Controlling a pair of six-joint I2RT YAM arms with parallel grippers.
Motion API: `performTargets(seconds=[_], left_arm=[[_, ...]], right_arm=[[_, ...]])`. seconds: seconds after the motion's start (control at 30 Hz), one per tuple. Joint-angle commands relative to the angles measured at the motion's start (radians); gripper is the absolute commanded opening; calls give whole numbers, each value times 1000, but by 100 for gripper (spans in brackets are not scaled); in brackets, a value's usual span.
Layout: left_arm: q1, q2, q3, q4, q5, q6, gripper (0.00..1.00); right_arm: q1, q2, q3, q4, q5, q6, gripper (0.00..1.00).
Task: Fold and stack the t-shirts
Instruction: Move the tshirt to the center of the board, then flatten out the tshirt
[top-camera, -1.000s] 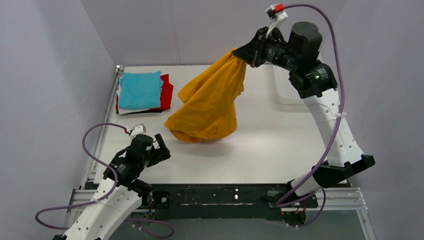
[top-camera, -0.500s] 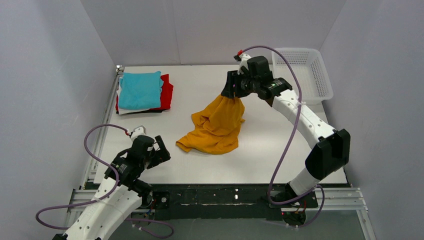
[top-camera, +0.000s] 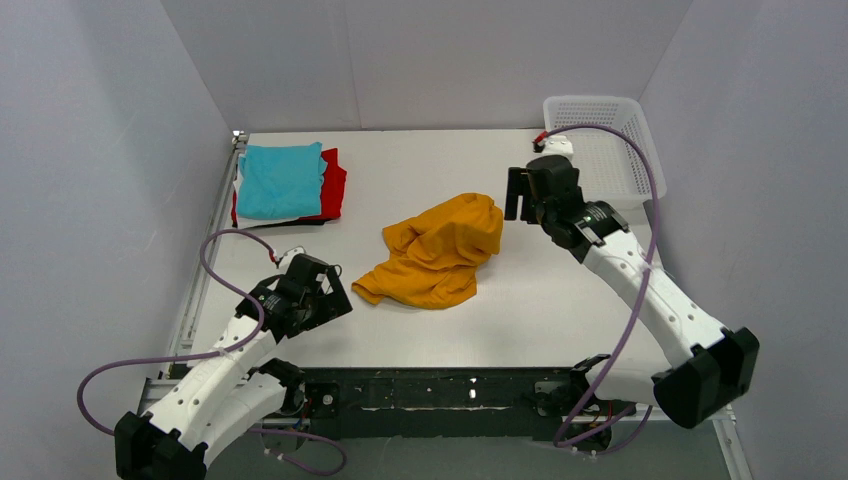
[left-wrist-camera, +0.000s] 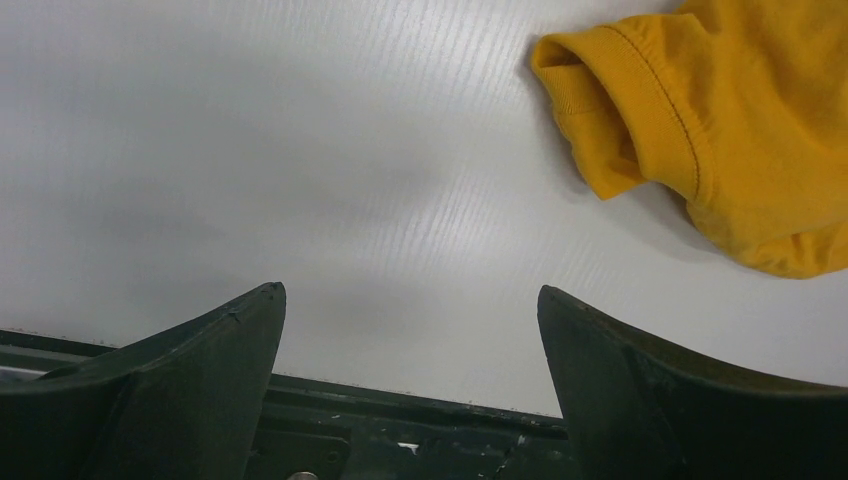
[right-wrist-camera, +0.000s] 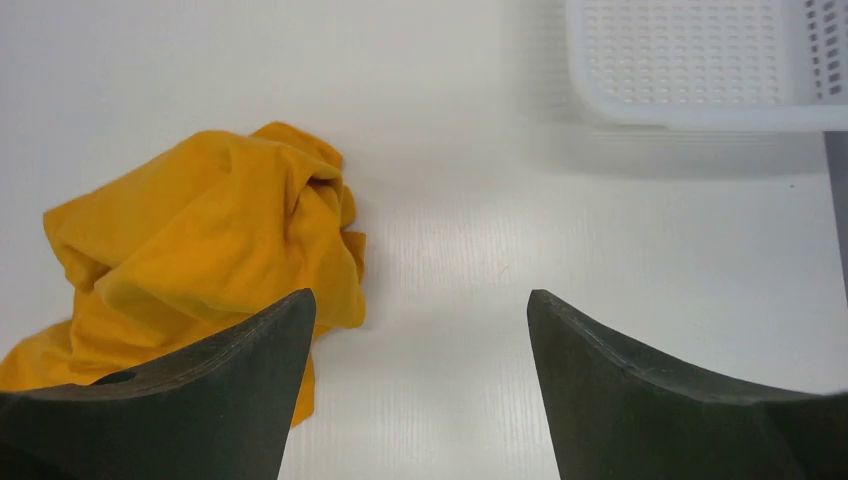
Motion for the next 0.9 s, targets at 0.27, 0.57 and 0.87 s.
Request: performTargets(seconds=[0.27,0.57,0.87], left_arm=[[81,384,47,312,139,-7,98],[87,622,61,518,225,-34,94],[73,797,87,679,379,-41,59]], right_arm=[[-7,-356,-440,261,-514,191,80],[70,-120,-497,431,-528,261,70],[144,183,-428,495,-380,274,66]])
